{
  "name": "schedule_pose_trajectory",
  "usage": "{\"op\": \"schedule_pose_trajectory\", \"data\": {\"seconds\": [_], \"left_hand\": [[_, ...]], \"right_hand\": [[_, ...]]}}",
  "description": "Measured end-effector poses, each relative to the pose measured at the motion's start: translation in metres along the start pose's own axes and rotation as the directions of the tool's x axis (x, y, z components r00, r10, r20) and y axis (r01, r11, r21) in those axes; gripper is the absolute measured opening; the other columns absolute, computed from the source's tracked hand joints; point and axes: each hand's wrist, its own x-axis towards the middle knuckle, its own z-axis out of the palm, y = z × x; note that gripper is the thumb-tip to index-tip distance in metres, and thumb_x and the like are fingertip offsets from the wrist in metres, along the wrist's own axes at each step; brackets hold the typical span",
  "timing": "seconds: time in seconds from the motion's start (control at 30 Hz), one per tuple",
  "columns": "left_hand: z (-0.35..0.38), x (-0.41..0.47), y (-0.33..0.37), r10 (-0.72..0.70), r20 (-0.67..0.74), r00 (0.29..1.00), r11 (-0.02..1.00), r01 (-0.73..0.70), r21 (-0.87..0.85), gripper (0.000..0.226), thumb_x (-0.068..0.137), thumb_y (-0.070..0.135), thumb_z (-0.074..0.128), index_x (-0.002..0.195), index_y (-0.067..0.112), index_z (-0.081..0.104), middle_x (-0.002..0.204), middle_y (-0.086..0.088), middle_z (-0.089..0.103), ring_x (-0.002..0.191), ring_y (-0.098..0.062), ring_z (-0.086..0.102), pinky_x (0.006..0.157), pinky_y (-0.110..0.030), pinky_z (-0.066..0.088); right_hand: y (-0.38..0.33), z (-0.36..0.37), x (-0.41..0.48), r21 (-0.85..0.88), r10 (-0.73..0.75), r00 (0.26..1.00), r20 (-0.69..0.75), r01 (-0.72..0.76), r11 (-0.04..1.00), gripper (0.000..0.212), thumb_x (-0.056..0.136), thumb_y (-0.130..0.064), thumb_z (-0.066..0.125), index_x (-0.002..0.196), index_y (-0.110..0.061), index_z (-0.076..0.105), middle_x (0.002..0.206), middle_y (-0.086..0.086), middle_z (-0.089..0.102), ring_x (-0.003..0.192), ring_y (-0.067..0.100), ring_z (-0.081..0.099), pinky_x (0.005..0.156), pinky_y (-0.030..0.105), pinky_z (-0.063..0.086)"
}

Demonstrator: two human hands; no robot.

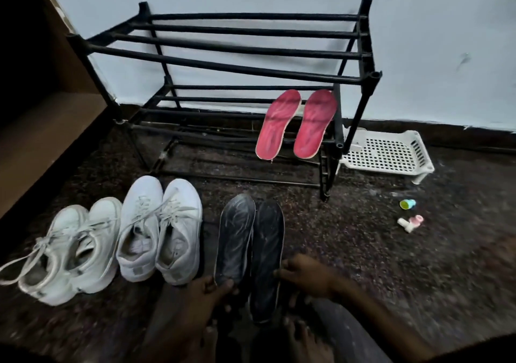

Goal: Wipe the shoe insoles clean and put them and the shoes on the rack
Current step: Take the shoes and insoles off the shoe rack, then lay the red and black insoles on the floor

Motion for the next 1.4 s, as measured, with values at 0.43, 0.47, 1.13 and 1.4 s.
{"op": "schedule_pose_trajectory", "data": {"seconds": [0.43,0.47,1.13,1.4], "left_hand": [[0.023,0.075,-0.025,-0.08,-0.143,0.986,0.982,0.103,0.158,0.018,0.092,0.004,0.062,0.102,-0.011,0.064,0.068,-0.008,0.072,0.033,-0.012,0.053,0.032,-0.015,0.032],[0.02,0.075,-0.028,-0.062,-0.168,0.984,0.979,0.093,0.18,0.017,0.092,0.004,0.063,0.1,-0.011,0.064,0.067,-0.008,0.072,0.032,-0.013,0.053,0.032,-0.015,0.032],[-0.001,0.081,0.064,0.365,-0.023,0.931,0.48,-0.167,0.861,0.039,0.09,0.06,0.053,0.094,0.022,0.056,0.088,-0.001,0.07,0.085,-0.023,0.067,0.075,-0.036,0.051],[0.059,0.121,0.196,0.3,0.078,0.951,0.937,-0.309,0.162,0.032,0.094,0.045,0.058,0.097,0.014,0.064,0.101,-0.004,0.069,0.081,-0.017,0.062,0.053,-0.03,0.054]], "right_hand": [[0.043,-0.029,0.08,0.006,0.174,0.977,-0.124,-0.175,0.985,0.033,0.105,-0.028,0.035,0.079,-0.017,0.052,0.068,-0.001,0.065,0.045,0.007,0.058,0.039,0.018,0.042],[0.046,-0.027,0.081,0.019,0.184,0.971,-0.152,-0.184,0.983,0.033,0.105,-0.027,0.036,0.078,-0.016,0.053,0.066,0.0,0.064,0.044,0.007,0.058,0.039,0.019,0.044],[0.012,-0.053,0.045,-0.12,0.001,0.837,-0.548,-0.08,0.99,0.046,0.096,-0.06,0.039,0.096,-0.017,0.057,0.091,0.008,0.072,0.08,0.028,0.07,0.075,0.044,0.057],[-0.06,-0.123,0.02,0.386,0.004,0.723,-0.691,0.364,0.847,0.054,0.094,-0.06,0.045,0.11,-0.011,0.059,0.103,0.01,0.069,0.082,0.02,0.066,0.053,0.029,0.054]]}}
